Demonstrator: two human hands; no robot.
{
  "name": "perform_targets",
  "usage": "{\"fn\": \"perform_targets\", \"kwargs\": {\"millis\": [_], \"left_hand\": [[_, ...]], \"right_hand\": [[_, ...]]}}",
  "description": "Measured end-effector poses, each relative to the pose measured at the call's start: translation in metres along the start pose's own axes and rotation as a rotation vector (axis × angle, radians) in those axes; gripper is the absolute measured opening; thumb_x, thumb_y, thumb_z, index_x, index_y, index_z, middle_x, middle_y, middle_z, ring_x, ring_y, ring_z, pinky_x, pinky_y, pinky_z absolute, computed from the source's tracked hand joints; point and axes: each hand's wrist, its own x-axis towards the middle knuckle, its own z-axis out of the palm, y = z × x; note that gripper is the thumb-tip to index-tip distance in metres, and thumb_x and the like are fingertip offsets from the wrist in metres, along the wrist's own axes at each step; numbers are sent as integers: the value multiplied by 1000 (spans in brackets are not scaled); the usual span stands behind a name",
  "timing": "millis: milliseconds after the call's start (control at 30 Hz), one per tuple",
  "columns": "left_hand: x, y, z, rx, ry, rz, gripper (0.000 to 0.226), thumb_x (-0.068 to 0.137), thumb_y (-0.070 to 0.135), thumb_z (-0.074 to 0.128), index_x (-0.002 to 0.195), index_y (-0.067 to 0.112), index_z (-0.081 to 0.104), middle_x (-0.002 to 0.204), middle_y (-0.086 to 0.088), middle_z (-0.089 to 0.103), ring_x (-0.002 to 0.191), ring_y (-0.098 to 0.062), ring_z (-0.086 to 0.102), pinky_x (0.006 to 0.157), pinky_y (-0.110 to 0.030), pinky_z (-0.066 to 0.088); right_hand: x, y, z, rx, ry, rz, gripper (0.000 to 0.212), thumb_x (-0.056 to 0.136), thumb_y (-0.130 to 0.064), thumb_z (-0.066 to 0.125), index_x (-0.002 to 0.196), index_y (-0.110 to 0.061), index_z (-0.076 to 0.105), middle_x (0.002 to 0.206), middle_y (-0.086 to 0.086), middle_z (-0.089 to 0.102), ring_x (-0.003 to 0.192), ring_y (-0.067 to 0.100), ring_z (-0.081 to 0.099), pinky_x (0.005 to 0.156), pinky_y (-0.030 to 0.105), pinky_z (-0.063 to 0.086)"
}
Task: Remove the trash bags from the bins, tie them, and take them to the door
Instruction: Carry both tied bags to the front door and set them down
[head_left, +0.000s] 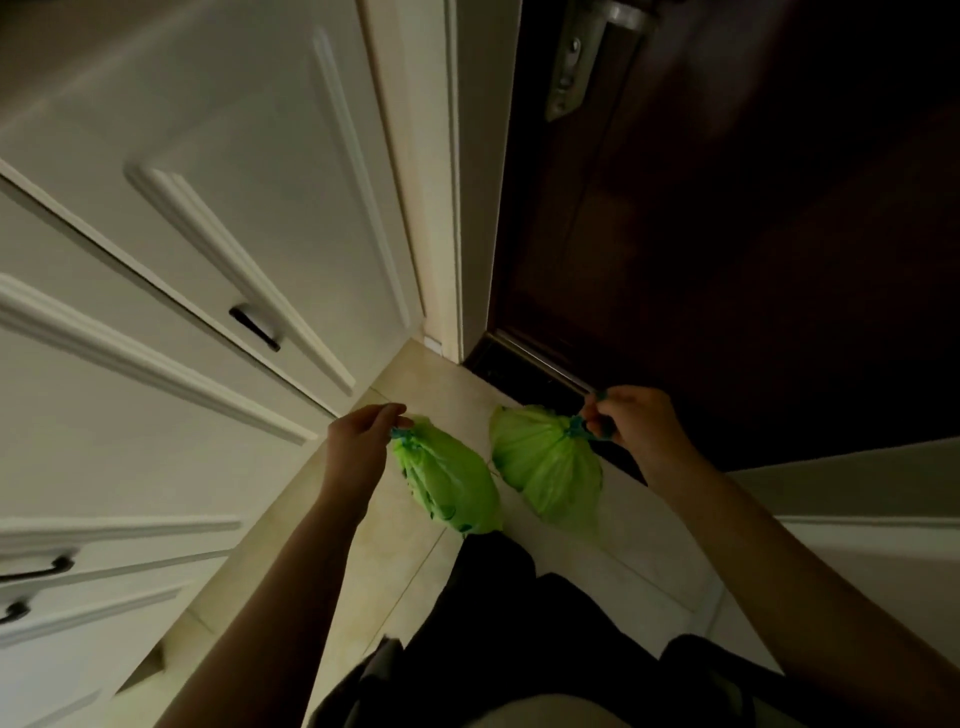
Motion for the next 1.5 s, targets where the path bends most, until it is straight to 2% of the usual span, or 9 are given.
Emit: {"fn": "perform_targets", "kwargs": {"millis": [100, 367, 500, 667, 800, 1000, 1233, 1433, 1500], "left_hand": [[29, -3, 9, 3, 3, -44, 16, 90, 24, 60, 84, 25, 74, 83, -3, 76, 93, -22, 69, 95, -43, 52], [84, -6, 30, 16, 97, -144, 17, 91, 19, 58, 95, 12, 74, 79, -1, 74, 78, -12, 64, 88, -37, 51], [101, -7, 40, -4, 172, -194, 21, 92, 18, 57, 101, 8, 73, 81, -4, 73, 78, -9, 64, 88, -35, 51], [118, -16, 60, -40, 295, -276, 24, 93, 16, 55, 105, 3, 71, 78, 3, 71, 73, 3, 62, 90, -36, 51], [137, -27, 82, -102, 418, -339, 22, 94, 14, 54, 99, 3, 72, 79, 6, 69, 78, -3, 62, 96, -41, 50], [170, -46, 109, -195, 527, -405, 22, 94, 12, 54, 102, 0, 71, 77, 7, 67, 75, -1, 60, 94, -37, 48], [204, -78, 129, -211, 529, -451, 23, 94, 12, 55, 103, -1, 71, 77, 6, 66, 75, -2, 59, 87, -33, 48], [248, -105, 132, -228, 577, -464, 23, 93, 15, 55, 101, 3, 72, 77, 3, 69, 86, -17, 64, 94, -44, 52], [267, -109, 132, -224, 579, -457, 23, 93, 16, 55, 102, 3, 72, 78, 0, 70, 87, -20, 65, 93, -44, 52]], "right_hand": [[40, -13, 11, -102, -10, -22, 21, 86, 9, 44, 89, 7, 64, 65, 9, 60, 53, 13, 52, 51, 16, 47], [138, -32, 38, -224, -86, -28, 27, 86, 8, 43, 69, -4, 60, 65, 10, 60, 55, 17, 52, 65, 32, 48], [182, -39, 47, -268, -146, -10, 30, 88, 9, 42, 67, -7, 57, 64, 8, 60, 44, 6, 56, 62, 28, 48], [232, -43, 56, -324, -257, -2, 35, 87, 9, 44, 59, -7, 56, 58, 7, 59, 59, 19, 53, 68, 31, 47], [271, -45, 65, -356, -323, 51, 30, 90, 6, 44, 69, -11, 57, 67, 6, 59, 60, 14, 53, 60, 23, 42], [324, -37, 73, -407, -389, 82, 23, 90, 5, 44, 75, -2, 60, 70, 8, 59, 63, 15, 54, 65, 24, 44], [372, -17, 84, -512, -410, 122, 27, 90, 3, 47, 66, -6, 56, 68, 10, 56, 61, 18, 49, 69, 29, 41], [423, -10, 116, -704, -485, 31, 28, 88, 2, 49, 62, -6, 58, 64, 11, 57, 56, 18, 48, 70, 32, 43], [444, -7, 124, -749, -506, 14, 29, 88, 2, 51, 61, -7, 58, 61, 9, 58, 54, 18, 49, 65, 31, 44]]}}
